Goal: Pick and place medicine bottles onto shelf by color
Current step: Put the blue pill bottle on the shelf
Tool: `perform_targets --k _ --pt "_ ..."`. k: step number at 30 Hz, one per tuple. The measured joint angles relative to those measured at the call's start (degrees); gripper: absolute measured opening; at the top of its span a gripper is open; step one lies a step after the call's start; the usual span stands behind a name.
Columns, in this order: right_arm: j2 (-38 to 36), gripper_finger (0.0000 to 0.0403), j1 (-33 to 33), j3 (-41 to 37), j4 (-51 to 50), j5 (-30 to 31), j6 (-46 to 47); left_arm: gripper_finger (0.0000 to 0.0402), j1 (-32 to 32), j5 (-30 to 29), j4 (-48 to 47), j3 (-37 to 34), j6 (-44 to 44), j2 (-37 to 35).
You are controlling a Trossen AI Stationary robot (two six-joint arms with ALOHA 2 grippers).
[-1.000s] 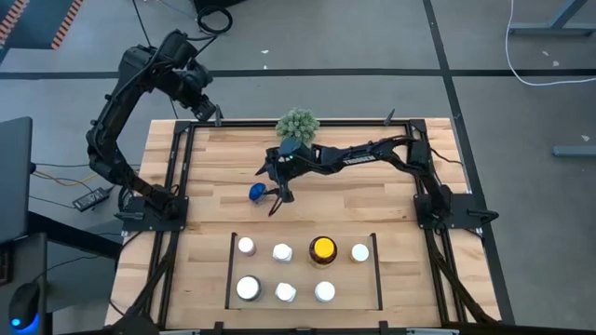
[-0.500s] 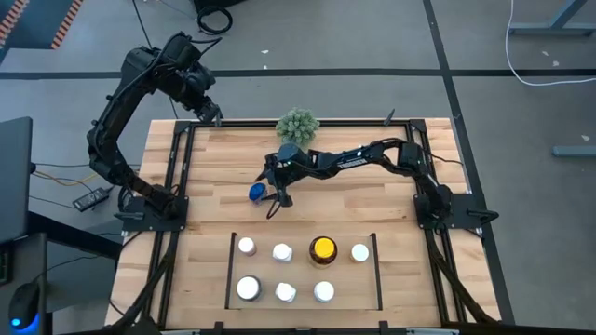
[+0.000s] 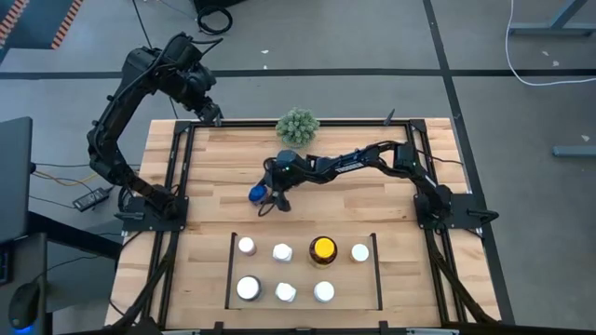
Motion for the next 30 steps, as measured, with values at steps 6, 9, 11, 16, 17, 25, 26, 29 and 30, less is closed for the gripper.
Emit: perform_targets --k 6,9,11,16,17,25,26,29,30 --pt "-0.02 0.0243 0.54 0.00 0.03 2.43 2.72 0.0029 0.04 0.00 0.00 0.00 -0.88 0.00" --pt "-0.02 0.0206 0.97 0.00 0.03 3.14 3.13 0.0032 0.04 0.00 0.00 0.00 -1.14 0.00" --pt "-0.02 0.0186 1.24 0.00 0.01 3.77 3.13 0.0030 0.04 0.00 0.00 0.00 -1.12 0.00" --pt "-0.02 0.0169 2.17 0.00 -0.01 3.98 2.33 0.0021 0.04 0.00 0.02 0.00 -0.79 0.00" --pt "-0.02 0.0169 2.36 0.00 0.01 4.31 2.30 0.0020 0.04 0.00 0.02 0.00 -0.27 0.00" --pt "-0.45 0.0167 2.45 3.93 -0.67 7.46 6.80 0.0024 0.04 -0.01 0.02 0.00 0.13 0.00" --pt "-0.55 0.0166 2.41 4.83 -0.90 7.66 6.57 0.0025 0.04 -0.02 0.02 0.00 0.15 0.00" --pt "-0.57 0.0165 2.48 8.05 -4.27 8.74 5.08 0.0026 0.04 0.00 0.04 0.00 0.13 0.00" --pt "-0.57 0.0165 2.36 9.29 -5.76 9.06 4.51 0.0026 0.04 -0.02 0.02 0.00 0.14 0.00"
